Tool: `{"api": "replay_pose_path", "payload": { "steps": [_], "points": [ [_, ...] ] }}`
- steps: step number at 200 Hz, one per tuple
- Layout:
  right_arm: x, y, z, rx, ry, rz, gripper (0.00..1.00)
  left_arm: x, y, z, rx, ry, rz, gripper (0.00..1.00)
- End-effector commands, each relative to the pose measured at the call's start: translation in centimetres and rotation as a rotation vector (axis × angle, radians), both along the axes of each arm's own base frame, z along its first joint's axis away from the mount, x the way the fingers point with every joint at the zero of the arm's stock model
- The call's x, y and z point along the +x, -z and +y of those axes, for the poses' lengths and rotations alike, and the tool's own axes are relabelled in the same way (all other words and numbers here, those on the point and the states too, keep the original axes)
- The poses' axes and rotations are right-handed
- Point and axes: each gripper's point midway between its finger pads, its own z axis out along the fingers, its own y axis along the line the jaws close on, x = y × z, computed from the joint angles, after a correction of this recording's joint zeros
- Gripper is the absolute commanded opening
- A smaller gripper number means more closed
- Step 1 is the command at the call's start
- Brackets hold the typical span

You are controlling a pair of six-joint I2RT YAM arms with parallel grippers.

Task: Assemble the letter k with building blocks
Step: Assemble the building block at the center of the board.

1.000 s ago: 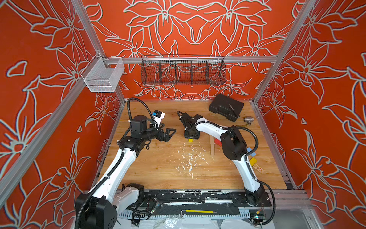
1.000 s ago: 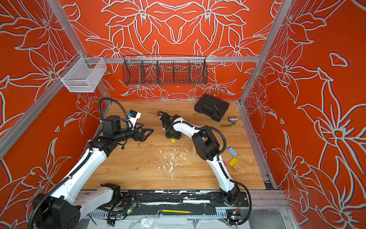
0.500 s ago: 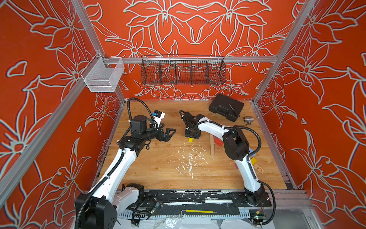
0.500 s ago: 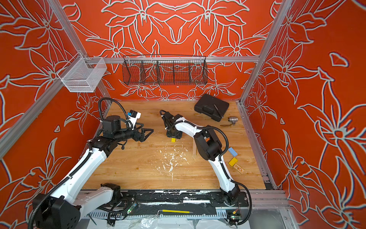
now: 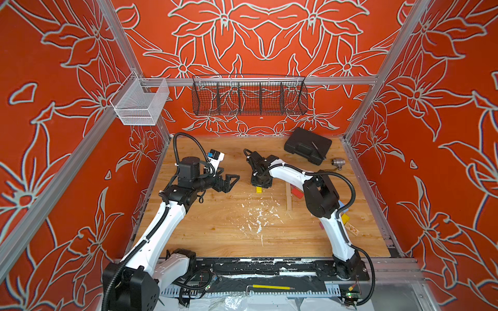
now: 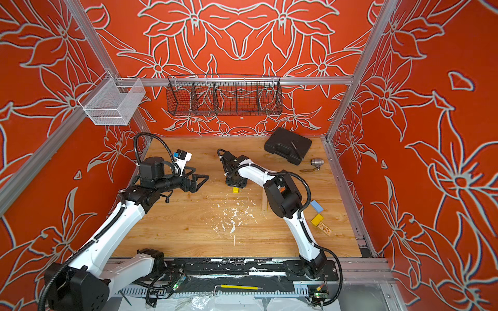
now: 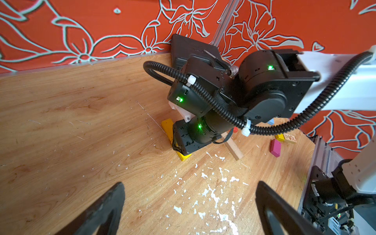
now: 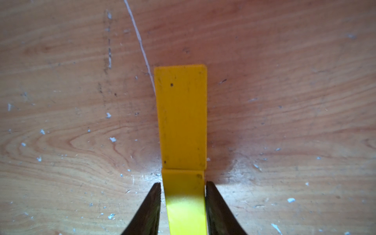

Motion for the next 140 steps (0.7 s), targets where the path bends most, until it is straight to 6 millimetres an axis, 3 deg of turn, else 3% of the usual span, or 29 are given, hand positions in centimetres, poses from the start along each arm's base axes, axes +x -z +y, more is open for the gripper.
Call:
{"api": "replay_pose_path", "payload": {
  "steps": [1, 140],
  "points": [
    [-0.09, 0.52, -0.53, -0.006, 0.032, 0.019, 0.38, 0.04, -0.25, -0.14, -0.005, 0.018, -0.017, 0.97],
    [0.11, 0.58, -0.79, -0.027, 0.028, 0.018, 0.36, 0.07, -0.22, -0.17, -0.007, 0.020, -0.014, 0.98]
  ]
}}
